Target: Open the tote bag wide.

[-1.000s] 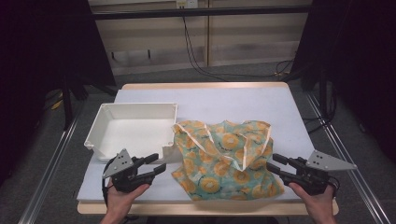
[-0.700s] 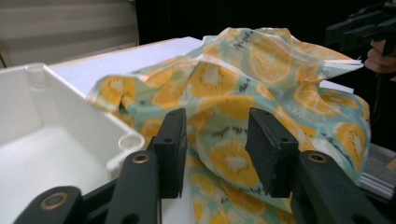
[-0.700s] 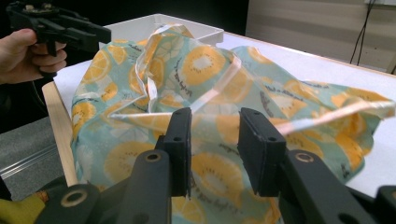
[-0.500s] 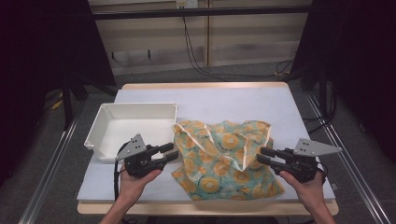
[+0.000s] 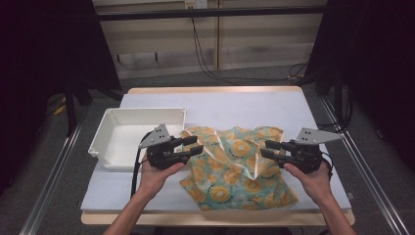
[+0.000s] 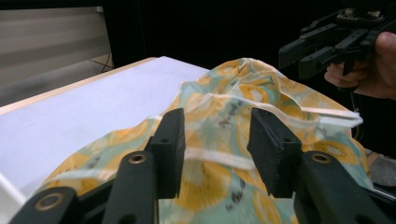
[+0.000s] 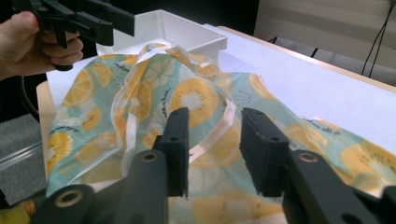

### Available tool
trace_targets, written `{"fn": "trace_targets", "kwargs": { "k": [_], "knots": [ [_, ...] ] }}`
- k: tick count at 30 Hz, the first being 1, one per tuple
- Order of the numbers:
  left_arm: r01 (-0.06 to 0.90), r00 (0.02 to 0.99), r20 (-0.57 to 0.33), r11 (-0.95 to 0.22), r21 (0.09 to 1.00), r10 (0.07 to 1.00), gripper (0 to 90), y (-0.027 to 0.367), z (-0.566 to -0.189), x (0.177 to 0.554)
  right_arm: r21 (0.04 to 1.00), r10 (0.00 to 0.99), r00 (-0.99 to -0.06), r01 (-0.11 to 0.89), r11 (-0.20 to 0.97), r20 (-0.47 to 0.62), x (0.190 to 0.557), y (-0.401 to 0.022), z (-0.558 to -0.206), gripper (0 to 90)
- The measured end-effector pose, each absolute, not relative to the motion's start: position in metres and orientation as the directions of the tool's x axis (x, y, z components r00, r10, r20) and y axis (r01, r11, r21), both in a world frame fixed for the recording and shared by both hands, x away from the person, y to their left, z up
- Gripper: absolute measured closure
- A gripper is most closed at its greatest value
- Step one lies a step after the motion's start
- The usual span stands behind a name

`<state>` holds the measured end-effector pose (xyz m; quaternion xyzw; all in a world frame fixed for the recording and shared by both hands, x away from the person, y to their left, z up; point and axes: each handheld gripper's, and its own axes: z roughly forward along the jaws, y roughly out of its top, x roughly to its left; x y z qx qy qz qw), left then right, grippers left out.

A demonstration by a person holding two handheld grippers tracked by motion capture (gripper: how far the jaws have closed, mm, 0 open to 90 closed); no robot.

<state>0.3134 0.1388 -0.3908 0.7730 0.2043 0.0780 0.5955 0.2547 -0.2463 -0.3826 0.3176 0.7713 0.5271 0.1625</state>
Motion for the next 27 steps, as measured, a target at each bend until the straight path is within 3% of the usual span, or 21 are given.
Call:
{"fn": "trace_targets", "kwargs": {
  "k": [5, 13, 15, 18, 20, 22, 23, 25, 27],
  "knots": [
    [0.248, 0.904, -0.146, -0.214, 0.945, 0.402, 42.2, 0.125, -0.391, 0.325, 0.901, 0.657, -0.750, 0.337, 0.273, 0.082, 0.274, -0.237, -0.384, 53.8],
    [0.233, 0.914, -0.129, -0.236, 0.944, 0.384, 31.1, 0.110, -0.396, 0.338, 0.882, 0.647, -0.757, 0.365, 0.299, 0.093, 0.293, -0.225, -0.390, 45.9],
    [0.241, 0.918, -0.123, -0.287, 0.927, 0.376, 28.9, 0.102, -0.402, 0.340, 0.865, 0.640, -0.762, 0.381, 0.327, 0.094, 0.297, -0.218, -0.396, 43.4],
    [0.245, 0.924, -0.124, -0.310, 0.919, 0.363, 36.9, 0.099, -0.407, 0.339, 0.854, 0.631, -0.769, 0.391, 0.342, 0.100, 0.298, -0.214, -0.400, 44.2],
    [0.241, 0.929, -0.116, -0.337, 0.910, 0.350, 60.3, 0.098, -0.411, 0.337, 0.841, 0.622, -0.777, 0.397, 0.367, 0.096, 0.298, -0.210, -0.404, 58.3],
    [0.243, 0.931, -0.120, -0.340, 0.909, 0.346, 75.9, 0.098, -0.411, 0.336, 0.841, 0.618, -0.780, 0.398, 0.367, 0.099, 0.298, -0.210, -0.405, 62.7],
    [0.238, 0.936, -0.124, -0.331, 0.913, 0.330, 82.7, 0.100, -0.411, 0.333, 0.842, 0.613, -0.782, 0.402, 0.359, 0.112, 0.295, -0.212, -0.406, 75.7],
    [0.232, 0.940, -0.127, -0.323, 0.918, 0.316, 89.3, 0.102, -0.409, 0.329, 0.848, 0.606, -0.785, 0.402, 0.345, 0.126, 0.292, -0.213, -0.406, 85.4],
    [0.220, 0.947, -0.122, -0.324, 0.920, 0.298, 90.0, 0.103, -0.406, 0.322, 0.856, 0.602, -0.788, 0.395, 0.333, 0.129, 0.287, -0.216, -0.404, 89.3]
  ]
}}
